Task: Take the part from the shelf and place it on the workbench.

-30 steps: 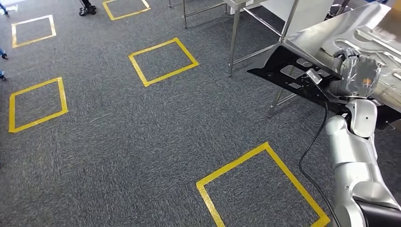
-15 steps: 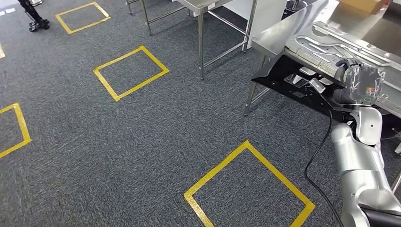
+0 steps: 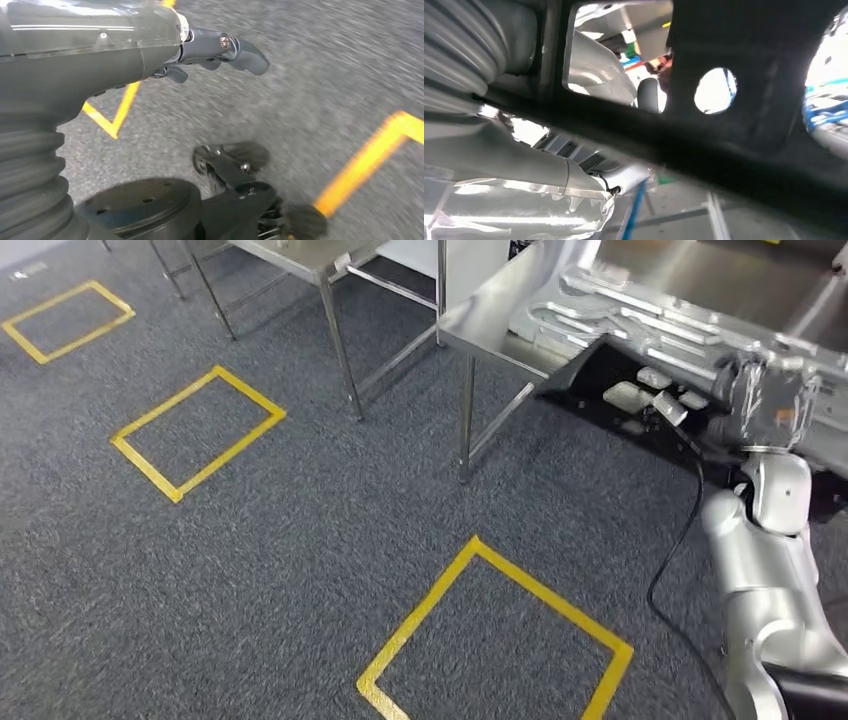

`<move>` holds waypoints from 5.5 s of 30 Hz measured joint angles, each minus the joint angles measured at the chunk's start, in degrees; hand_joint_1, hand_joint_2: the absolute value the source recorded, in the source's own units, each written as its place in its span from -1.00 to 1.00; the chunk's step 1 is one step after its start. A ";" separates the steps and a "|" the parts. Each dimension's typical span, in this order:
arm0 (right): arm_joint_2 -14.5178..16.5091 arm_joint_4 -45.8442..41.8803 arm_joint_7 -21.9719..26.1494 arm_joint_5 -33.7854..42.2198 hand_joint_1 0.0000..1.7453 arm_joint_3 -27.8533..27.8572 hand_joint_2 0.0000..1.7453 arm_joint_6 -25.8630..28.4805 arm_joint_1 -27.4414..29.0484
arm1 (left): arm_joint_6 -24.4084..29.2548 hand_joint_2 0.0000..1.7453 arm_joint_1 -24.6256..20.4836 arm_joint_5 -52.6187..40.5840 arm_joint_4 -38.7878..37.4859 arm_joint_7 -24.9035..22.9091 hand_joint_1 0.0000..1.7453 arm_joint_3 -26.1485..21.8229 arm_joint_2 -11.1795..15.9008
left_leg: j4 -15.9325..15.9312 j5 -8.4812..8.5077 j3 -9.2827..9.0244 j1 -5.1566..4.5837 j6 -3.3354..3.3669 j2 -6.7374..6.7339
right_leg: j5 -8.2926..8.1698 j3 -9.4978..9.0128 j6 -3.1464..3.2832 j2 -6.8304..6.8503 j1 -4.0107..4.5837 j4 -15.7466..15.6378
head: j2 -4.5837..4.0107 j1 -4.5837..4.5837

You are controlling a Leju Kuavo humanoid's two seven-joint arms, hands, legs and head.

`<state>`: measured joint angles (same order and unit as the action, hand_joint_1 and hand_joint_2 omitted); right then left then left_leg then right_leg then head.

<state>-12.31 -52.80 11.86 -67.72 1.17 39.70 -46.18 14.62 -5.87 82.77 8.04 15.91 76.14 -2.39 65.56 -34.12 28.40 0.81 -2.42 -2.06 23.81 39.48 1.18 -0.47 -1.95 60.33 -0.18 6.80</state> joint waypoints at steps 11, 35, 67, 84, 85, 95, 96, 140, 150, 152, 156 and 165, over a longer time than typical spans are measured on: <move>0.12 0.13 -1.39 -0.05 1.00 -2.27 1.00 -0.89 2.99 | -0.36 1.00 1.01 0.56 -0.47 -0.15 -1.00 0.05 0.44 | -7.78 13.78 10.43 -2.92 5.60 7.86 | 4.46 -6.46 -1.00 -8.86 0.25 -1.45 | 0.00 0.03; -1.86 5.58 -5.43 -2.73 1.00 -8.99 1.00 -13.74 -19.13 | -1.38 1.00 -0.14 0.63 -0.57 -0.56 -1.00 0.96 0.35 | 8.65 3.80 13.75 -1.24 2.80 1.55 | 2.63 -4.73 -0.77 -2.08 1.22 -0.80 | 0.01 0.00; -4.09 10.32 -3.87 0.97 1.00 -13.70 1.00 -11.85 -13.70 | 1.27 1.00 0.16 0.53 -0.59 -0.87 -1.00 1.38 0.46 | -7.47 6.85 3.73 -1.11 3.36 -1.43 | -0.49 -1.41 -2.46 1.04 0.15 -0.79 | 0.00 0.11; -5.47 6.59 -1.03 6.68 1.00 -14.14 1.00 -9.90 -9.09 | 1.47 1.00 0.43 1.09 -0.59 -1.43 -1.00 1.32 0.51 | -6.62 6.55 4.62 -1.60 3.90 -1.16 | -1.12 -1.47 -3.30 1.40 -0.46 -1.20 | 0.01 0.11; -5.43 6.52 -1.16 6.49 1.00 -14.17 1.00 -10.04 -9.08 | 1.49 1.00 0.41 1.03 -0.59 -1.67 -1.00 1.33 0.53 | -6.85 6.56 4.65 -1.66 4.18 -1.17 | -1.43 -1.51 -3.56 1.40 -0.42 -0.99 | 0.01 0.11; -6.29 6.39 -2.13 8.13 1.00 -14.51 1.00 -15.39 -14.03 | 1.44 1.00 0.51 1.21 -0.59 -2.42 -1.00 1.38 0.45 | -8.54 5.19 0.57 -0.46 4.90 -0.80 | 1.90 7.17 -4.92 0.58 -0.64 12.85 | -0.01 0.09; -6.37 6.38 -2.20 8.16 1.00 -14.56 1.00 -15.44 -14.07 | 1.33 1.00 0.53 1.19 -0.59 -2.42 -1.00 1.39 0.44 | -8.49 4.58 -0.23 -0.18 4.44 -0.77 | 0.26 5.84 -5.22 0.80 -0.83 9.57 | 0.00 0.09; 1.76 12.12 -2.14 3.58 1.00 -20.07 1.00 -19.79 -13.99 | 1.55 1.00 0.41 3.17 -0.66 -2.78 -1.00 0.91 0.45 | 9.29 4.23 15.36 -0.83 1.79 2.63 | 2.45 -5.27 -0.40 -0.02 0.46 -1.30 | 0.00 0.23; 13.09 16.65 -4.61 -1.36 1.00 -26.12 1.00 -18.45 -16.43 | 1.84 1.00 0.07 2.80 -0.66 -4.06 -1.00 1.38 0.43 | -7.72 11.85 7.94 -0.86 2.38 2.51 | 2.85 -6.24 -1.34 -0.10 0.70 -1.89 | -0.01 0.19; 15.48 17.32 -4.63 -1.99 1.00 -27.20 1.00 -18.85 -16.68 | 1.81 1.00 -0.19 2.68 -0.66 -4.40 -1.00 1.46 0.45 | -7.68 11.91 8.01 -0.96 2.61 2.55 | 2.71 -6.34 -1.52 -0.04 0.62 -2.18 | -0.01 0.19; 19.28 18.43 -4.13 -2.32 1.00 -28.76 1.00 -19.12 -17.05 | 1.68 1.00 -0.22 2.57 -0.66 -5.14 -1.00 1.88 0.49 | -7.67 11.94 8.06 -1.00 2.95 2.99 | 2.64 -6.64 -1.66 0.39 0.62 -2.54 | -0.01 0.19; 23.73 19.07 -4.26 -1.87 1.00 -30.91 1.00 -20.74 -17.77 | 2.36 1.00 -0.15 3.61 -0.66 -7.49 -1.00 2.24 0.53 | -7.63 12.10 8.20 -1.13 3.35 3.00 | 2.30 -6.56 -2.30 0.43 0.50 -2.74 | -0.01 0.20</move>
<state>11.41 -33.73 7.60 -69.59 -29.73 18.96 -63.96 16.98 -6.02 86.38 7.39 8.42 78.38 -1.86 57.93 -22.02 36.60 -0.32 0.94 0.94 26.12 32.91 -1.12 -0.04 -1.45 57.59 -0.19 6.99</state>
